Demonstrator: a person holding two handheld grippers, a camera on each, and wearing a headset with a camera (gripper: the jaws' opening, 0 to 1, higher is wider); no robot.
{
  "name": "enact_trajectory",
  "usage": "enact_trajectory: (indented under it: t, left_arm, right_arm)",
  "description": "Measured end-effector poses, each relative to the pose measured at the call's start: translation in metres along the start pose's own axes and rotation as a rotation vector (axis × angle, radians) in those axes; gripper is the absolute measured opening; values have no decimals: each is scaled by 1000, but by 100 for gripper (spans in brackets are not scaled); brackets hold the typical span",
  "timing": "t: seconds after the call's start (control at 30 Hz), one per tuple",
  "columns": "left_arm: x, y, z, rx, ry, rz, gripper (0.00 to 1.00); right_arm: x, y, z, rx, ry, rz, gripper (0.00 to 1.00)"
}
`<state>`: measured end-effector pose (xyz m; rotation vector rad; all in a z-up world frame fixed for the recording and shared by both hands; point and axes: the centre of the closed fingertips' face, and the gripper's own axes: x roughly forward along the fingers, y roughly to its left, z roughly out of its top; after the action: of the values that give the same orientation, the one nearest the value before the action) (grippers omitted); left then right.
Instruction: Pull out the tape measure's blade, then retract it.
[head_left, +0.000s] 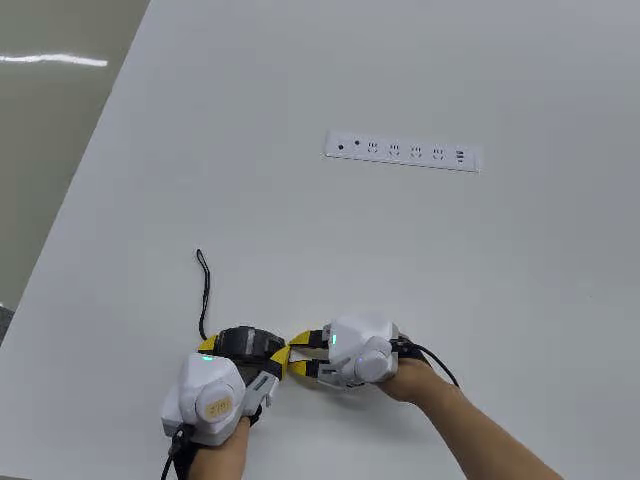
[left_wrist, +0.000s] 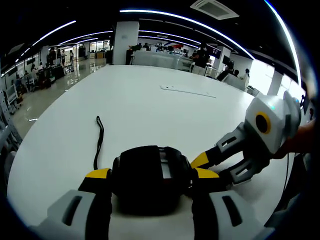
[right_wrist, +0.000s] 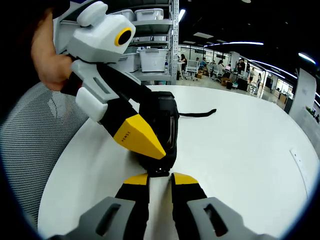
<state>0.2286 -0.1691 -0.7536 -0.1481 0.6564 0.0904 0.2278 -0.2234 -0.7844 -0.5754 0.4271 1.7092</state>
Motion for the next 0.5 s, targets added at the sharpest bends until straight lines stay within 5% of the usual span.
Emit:
enact_trajectory:
  t: [0.5]
  left_arm:
    - [-5,-6,19,165,-10,-84,66]
  right_arm:
    - [-20,0,1,39,6,-52,26]
